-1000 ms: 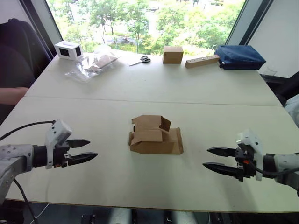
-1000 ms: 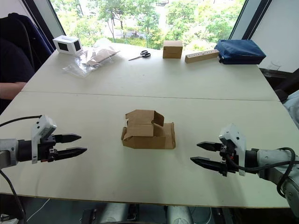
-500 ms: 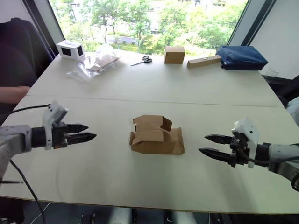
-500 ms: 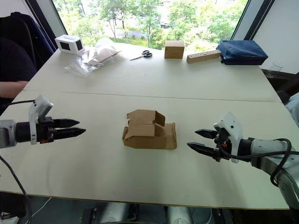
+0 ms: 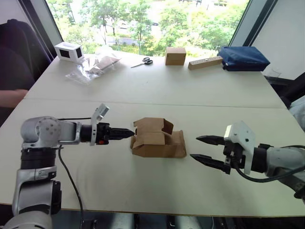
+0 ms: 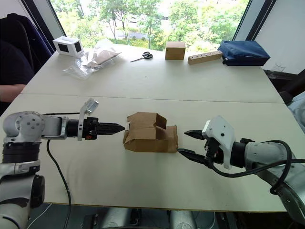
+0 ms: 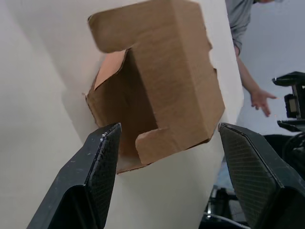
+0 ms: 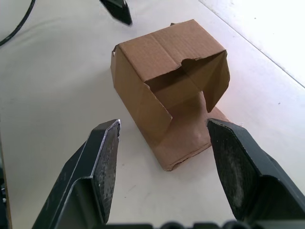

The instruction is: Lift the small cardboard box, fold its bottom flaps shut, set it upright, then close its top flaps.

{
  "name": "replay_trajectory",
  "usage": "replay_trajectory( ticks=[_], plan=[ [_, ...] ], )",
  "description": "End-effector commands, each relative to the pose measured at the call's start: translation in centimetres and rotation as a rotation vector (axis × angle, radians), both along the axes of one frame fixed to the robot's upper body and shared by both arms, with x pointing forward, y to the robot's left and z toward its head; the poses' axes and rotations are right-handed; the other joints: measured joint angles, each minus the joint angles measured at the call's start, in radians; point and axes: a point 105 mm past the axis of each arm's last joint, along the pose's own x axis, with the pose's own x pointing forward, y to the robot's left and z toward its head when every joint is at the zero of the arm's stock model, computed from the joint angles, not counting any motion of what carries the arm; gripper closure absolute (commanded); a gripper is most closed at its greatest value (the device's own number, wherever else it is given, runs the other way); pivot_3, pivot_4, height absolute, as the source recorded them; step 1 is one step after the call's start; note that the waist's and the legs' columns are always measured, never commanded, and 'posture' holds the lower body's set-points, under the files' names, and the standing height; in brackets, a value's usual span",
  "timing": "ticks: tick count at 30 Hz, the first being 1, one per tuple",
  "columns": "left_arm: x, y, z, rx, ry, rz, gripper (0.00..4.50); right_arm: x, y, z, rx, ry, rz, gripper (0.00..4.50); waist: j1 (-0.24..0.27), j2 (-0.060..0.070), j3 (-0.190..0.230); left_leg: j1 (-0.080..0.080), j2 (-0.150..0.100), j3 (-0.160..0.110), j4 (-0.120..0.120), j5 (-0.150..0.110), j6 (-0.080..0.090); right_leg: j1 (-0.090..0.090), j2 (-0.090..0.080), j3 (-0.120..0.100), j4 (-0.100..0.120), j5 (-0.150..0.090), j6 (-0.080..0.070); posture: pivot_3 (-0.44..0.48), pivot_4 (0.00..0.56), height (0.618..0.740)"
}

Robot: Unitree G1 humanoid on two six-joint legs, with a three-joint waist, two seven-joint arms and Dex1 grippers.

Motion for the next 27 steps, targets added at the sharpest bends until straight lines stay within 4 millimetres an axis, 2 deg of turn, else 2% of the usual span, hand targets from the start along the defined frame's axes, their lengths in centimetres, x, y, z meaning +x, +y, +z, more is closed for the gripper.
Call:
replay_trajectory(
  ticks=[1,7,16,27],
  plan=[
    [0.4,-0.3,0.7,-0.037,-0.006,0.010,1.19,-0.3,0.2,0.8,0.004,-0.046,-0.006,1.49,0.001,0.000,0.000,0.000,0.000,0.000,0.000,0.000,0.000,0.000,0.000,0.000,0.000,0.000,0.000,0.000,0.150,0.740],
    [0.8,-1.9,1.2,-0.171,0.028,-0.015,1.19,-0.3,0.2,1.2,0.043,-0.064,-0.044,1.49,0.003,-0.001,0.000,0.000,0.000,0.000,0.001,0.000,0.000,0.000,-0.001,0.000,0.000,0.000,0.000,0.000,0.150,0.740],
    [0.9,-2.4,-0.3,-0.131,0.076,-0.006,1.19,0.2,-0.3,0.9,0.054,-0.055,-0.079,1.49,0.001,-0.001,-0.001,0.000,0.000,0.000,0.002,0.000,0.000,0.000,-0.001,0.000,0.000,0.000,0.000,0.000,0.150,0.740],
    [1.1,-3.4,-0.4,-0.200,0.081,-0.001,1.19,0.5,-0.3,1.0,0.062,-0.065,-0.095,1.49,0.002,-0.001,-0.001,-0.001,0.000,0.000,0.003,-0.001,0.001,0.000,-0.002,0.000,0.000,0.000,0.000,0.000,0.150,0.740]
  ],
)
